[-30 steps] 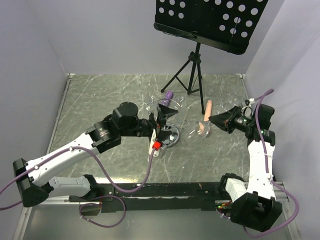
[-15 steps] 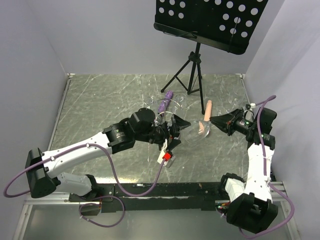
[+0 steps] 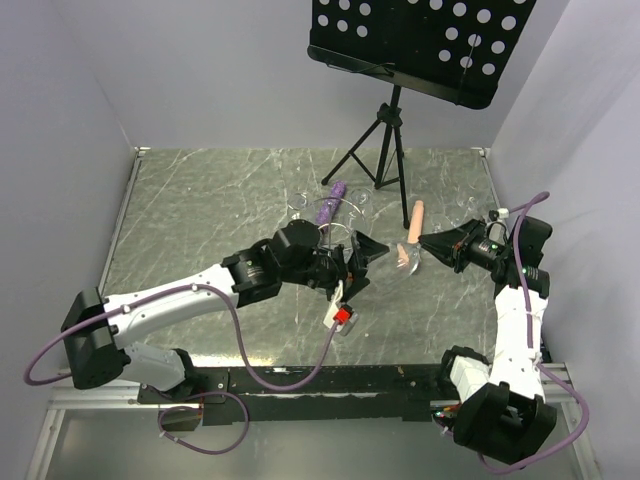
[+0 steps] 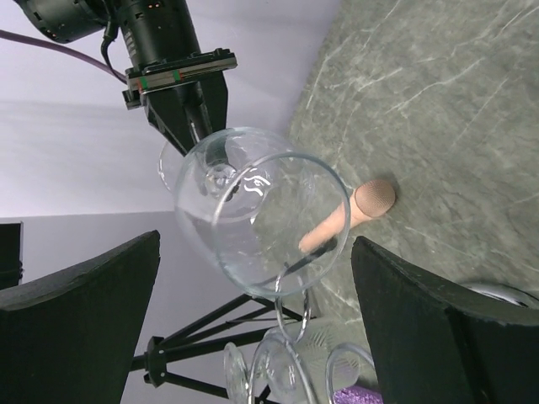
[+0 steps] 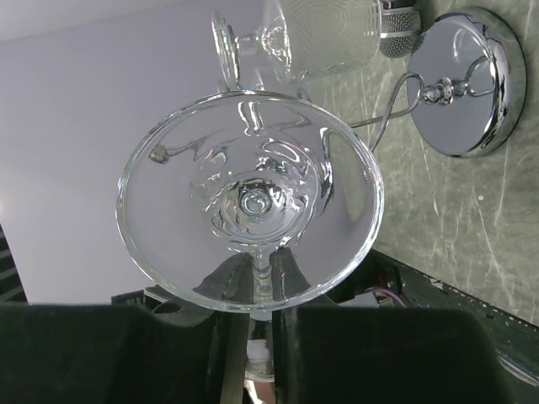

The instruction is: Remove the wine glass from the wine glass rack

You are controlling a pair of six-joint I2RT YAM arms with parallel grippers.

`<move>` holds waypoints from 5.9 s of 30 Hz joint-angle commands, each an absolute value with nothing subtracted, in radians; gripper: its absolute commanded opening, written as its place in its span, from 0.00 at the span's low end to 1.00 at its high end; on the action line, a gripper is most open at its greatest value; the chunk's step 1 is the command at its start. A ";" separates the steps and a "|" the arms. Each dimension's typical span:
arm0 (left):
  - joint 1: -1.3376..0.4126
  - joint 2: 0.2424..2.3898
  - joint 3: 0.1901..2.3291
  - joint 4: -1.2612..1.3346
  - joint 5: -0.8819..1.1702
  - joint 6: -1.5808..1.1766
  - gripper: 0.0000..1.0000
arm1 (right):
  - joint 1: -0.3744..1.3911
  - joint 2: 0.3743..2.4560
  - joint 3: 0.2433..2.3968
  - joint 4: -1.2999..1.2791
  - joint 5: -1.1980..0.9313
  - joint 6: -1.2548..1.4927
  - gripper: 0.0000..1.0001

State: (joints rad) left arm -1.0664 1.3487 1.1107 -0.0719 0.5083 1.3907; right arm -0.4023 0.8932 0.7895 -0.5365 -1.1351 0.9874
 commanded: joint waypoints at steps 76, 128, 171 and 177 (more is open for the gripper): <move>-1.081 1.439 1.083 0.121 0.594 1.310 0.52 | -0.442 0.850 0.836 -0.903 -0.968 0.692 1.00; -1.063 2.097 2.031 -1.092 0.700 1.060 0.65 | -0.560 0.821 0.851 -0.939 -0.916 0.597 1.00; -1.052 1.778 1.769 -0.606 0.735 0.973 1.00 | -0.583 0.870 0.877 -0.928 -0.870 0.537 1.00; -1.034 1.657 1.697 -0.333 0.753 0.752 1.00 | -0.583 0.885 0.968 -0.902 -0.805 0.257 1.00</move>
